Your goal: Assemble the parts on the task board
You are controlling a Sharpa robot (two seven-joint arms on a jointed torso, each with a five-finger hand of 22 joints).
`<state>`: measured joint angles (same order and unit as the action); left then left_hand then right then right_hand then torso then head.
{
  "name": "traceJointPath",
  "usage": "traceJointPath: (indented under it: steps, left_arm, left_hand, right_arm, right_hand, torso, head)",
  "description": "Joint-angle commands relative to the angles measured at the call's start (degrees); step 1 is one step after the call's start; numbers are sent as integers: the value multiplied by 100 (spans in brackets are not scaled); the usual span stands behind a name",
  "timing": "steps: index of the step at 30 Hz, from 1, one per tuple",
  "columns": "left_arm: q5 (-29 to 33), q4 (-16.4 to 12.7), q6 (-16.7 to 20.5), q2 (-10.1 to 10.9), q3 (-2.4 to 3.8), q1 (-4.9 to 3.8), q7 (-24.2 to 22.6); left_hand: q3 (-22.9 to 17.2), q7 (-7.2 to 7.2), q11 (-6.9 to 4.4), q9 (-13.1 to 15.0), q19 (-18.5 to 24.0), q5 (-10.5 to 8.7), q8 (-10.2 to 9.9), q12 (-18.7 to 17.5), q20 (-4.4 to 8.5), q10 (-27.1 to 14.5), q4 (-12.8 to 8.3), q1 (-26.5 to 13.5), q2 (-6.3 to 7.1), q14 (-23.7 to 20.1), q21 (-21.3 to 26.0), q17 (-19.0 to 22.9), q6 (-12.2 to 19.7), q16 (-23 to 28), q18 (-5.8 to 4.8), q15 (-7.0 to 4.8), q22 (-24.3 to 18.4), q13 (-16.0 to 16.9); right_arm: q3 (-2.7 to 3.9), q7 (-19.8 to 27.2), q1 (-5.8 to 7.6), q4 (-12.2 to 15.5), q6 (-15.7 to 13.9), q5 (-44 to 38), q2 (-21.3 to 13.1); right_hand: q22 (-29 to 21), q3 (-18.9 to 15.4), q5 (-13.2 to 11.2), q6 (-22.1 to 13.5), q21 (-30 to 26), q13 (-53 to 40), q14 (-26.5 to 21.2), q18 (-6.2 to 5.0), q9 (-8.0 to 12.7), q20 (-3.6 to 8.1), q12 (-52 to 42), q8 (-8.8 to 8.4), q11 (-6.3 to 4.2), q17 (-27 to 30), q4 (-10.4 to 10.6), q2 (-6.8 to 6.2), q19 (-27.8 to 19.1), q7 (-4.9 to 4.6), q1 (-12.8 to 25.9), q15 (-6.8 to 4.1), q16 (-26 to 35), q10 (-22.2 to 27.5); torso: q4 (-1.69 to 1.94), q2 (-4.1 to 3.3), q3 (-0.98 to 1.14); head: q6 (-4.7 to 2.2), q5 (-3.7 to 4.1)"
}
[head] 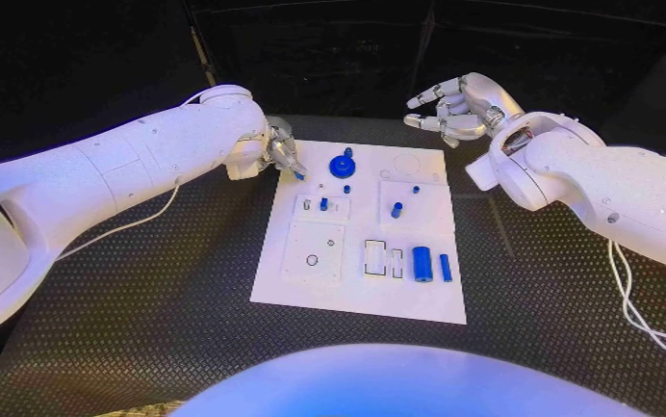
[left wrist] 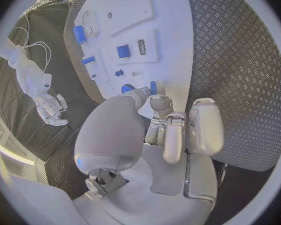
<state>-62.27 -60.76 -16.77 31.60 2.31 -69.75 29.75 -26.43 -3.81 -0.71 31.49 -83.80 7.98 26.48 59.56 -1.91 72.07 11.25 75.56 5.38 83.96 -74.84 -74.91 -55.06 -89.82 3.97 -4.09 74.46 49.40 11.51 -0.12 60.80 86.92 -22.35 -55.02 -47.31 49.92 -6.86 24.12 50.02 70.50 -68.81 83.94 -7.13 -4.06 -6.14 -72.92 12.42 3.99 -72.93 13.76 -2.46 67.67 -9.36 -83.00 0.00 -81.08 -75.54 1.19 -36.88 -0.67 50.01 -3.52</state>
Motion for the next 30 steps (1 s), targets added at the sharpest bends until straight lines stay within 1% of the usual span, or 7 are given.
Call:
traceJointPath:
  steps: [1, 6, 10, 14, 18, 21, 30]
  left_arm:
    - [422, -389, 484, 206, 7, -5, -47]
    - [521, -1128, 897, 644, 5, 58, -33]
    - [543, -1589, 1234, 914, 2, 167, -38]
    - [438, -1962, 1573, 1127, -3, 331, -49]
    - [187, -2157, 1859, 1228, -5, 504, -59]
    - [42, -2227, 1986, 1241, -5, 588, -61]
    - [-389, -2254, 1925, 1178, -6, 669, 1]
  left_hand:
    - [-935, 3, 3, 38, -39, -27, 56, 45, -15, 48, -863, -96, 16, 604, 27, -1509, -8, -18, -4, -6, 8, 16]
    - [-1096, 15, -9, 84, -50, -26, 123, 110, -7, 102, -923, -201, 66, 604, 15, -1509, -6, -18, -8, -16, 30, 84]
    - [-1194, 25, -18, 115, -62, -5, 173, 162, 1, 144, -959, -270, 98, 604, -4, -1509, -5, -18, -13, -23, 55, 137]
    - [-1267, 31, -23, 140, -70, 16, 215, 185, 6, 162, -983, -326, 123, 604, -14, -1509, 4, -18, -16, -28, 70, 156]
    - [-1335, 38, -30, 163, -77, 24, 258, 220, 11, 188, -1004, -375, 147, 604, -22, -1509, 11, -18, -18, -34, 82, 192]
    - [-1368, 41, -33, 173, -82, 25, 279, 238, 14, 199, -1014, -397, 157, 604, -31, -1509, 15, -18, -20, -37, 92, 211]
    - [-1453, 50, -42, 192, -85, 29, 340, 297, 23, 234, -1037, -456, 182, 604, -29, -1509, 32, -18, -20, -46, 96, 272]
  right_arm:
    - [5, 29, 10, 8, 30, 19, -9]
    - [4, 32, 10, -10, 33, 27, -13]
    - [4, 35, 10, -28, 35, 31, -12]
    - [4, 34, 10, -47, 43, 33, -7]
    - [4, 38, 9, -64, 50, 33, 5]
    - [3, 40, 9, -71, 53, 33, 10]
    - [3, 43, 8, -85, 61, 37, 15]
  right_hand:
    - [-5, -5, 36, -12, -38, -2, 251, -42, 6, 28, -16, 27, -4, -5, 1, 75, 18, 35, 2, -41, 20, -21]
    - [-5, -5, 36, -12, -38, -2, 251, -42, 6, 28, -16, 27, -4, -5, 1, 75, 18, 35, 2, -41, 20, -21]
    - [-5, -5, 46, -11, -39, -2, 251, -42, 6, 28, -17, 30, -5, -6, 0, 77, 20, 36, -1, -42, 21, -22]
    - [-5, -4, 48, -10, -39, -2, 252, -42, 6, 28, -17, 30, -5, -6, 0, 78, 20, 36, -2, -42, 21, -22]
    - [-5, -4, 48, -10, -39, -2, 252, -42, 6, 28, -17, 30, -5, -6, 0, 78, 20, 36, -2, -42, 21, -22]
    - [-5, -4, 48, -10, -39, -2, 252, -42, 6, 28, -17, 30, -5, -6, 0, 78, 20, 36, -2, -42, 21, -22]
    - [-5, -4, 48, -10, -39, -2, 252, -42, 6, 28, -17, 30, -5, -6, 0, 78, 20, 36, -2, -42, 21, -22]
  torso:
    - [4, 1, 2]
    - [9, 4, 3]
    - [8, 3, 4]
    - [16, 2, -2]
    - [7, 1, -4]
    - [1, -4, -6]
    - [-6, -9, -1]
  head:
    - [-1, -6]
    - [-1, -32]
    - [-1, -48]
    - [-1, -55]
    - [-1, -72]
    - [-1, -70]
    - [-1, -79]
